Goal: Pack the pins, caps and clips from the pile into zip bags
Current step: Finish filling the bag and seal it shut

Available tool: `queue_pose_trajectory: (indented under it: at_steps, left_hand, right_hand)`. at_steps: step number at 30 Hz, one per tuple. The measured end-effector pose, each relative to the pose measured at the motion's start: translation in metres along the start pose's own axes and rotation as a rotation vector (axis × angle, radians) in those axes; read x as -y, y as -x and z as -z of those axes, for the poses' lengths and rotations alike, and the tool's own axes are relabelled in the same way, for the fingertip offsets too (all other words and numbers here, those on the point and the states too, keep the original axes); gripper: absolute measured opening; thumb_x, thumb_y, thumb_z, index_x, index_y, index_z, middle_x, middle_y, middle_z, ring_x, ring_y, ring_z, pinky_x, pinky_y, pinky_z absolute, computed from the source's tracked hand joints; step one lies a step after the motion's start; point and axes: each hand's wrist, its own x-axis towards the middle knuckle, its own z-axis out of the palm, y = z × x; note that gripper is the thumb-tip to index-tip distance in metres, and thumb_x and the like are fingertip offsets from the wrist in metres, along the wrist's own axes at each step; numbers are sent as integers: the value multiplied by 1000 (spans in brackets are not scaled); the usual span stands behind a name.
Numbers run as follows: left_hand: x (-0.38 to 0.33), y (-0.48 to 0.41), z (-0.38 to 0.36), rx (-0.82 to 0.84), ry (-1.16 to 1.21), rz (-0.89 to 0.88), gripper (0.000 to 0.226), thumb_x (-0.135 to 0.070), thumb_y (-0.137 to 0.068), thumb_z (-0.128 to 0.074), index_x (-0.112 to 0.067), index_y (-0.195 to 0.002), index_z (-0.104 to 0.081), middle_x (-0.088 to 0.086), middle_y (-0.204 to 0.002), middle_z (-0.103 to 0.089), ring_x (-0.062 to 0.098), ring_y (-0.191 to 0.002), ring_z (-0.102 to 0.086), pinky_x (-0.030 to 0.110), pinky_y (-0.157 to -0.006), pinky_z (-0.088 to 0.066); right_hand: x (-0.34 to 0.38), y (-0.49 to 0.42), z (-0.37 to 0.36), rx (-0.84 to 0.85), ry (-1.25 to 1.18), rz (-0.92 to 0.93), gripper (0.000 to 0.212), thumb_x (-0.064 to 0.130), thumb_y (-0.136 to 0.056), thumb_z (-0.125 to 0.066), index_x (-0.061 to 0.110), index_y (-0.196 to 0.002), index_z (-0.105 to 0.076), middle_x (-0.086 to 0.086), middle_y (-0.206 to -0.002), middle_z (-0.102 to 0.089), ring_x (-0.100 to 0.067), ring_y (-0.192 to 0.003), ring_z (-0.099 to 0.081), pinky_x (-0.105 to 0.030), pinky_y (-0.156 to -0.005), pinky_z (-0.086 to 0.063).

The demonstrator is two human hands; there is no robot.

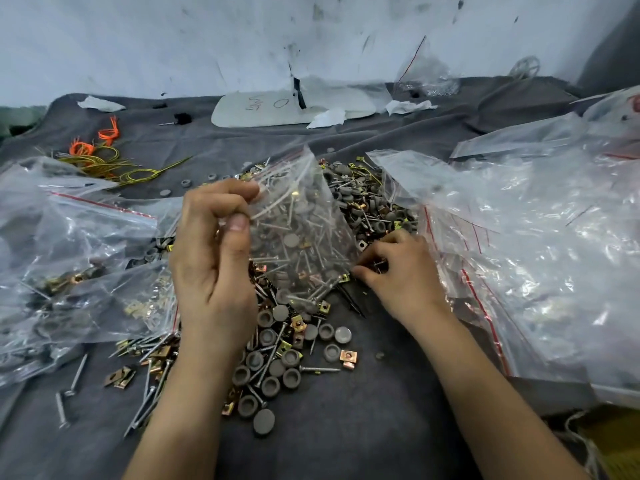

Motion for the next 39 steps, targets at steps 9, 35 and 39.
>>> queue_pose_trajectory:
  at_steps: [9,35,39]
  left_hand:
    - [-1,1,-3,-18,10,0,20,-13,-97,-38,-29,-98,-50,4,-111,-58,25,-110,-58,33,-94,-44]
    - [-19,19,-26,267,-57,-211,18,-17,-104,-36,-10,-101,-52,11,-127,-56,22,-121,-57,30,-96,-43]
    - [-14,19,-25,164,-27,-155,14,-12,-101,-39,-12,-101,-53,11,-125,-58,26,-117,-60,35,-93,-46]
  right_hand:
    - [1,0,-10,-125,-70,7,9,27,-80,-73,19,-80,-69,8,-101,-54,-18,-114,-35,-25,-86,-24]
    - [40,45,101,-412,-177,608,16,22,-86,-66,19,-101,-72,-1,-117,-61,-19,-115,-53,-21,-92,-41]
    - [23,27,85,-397,-517,358,15,12,-88,-66,24,-97,-69,4,-105,-66,-5,-98,-61,-17,-82,-50]
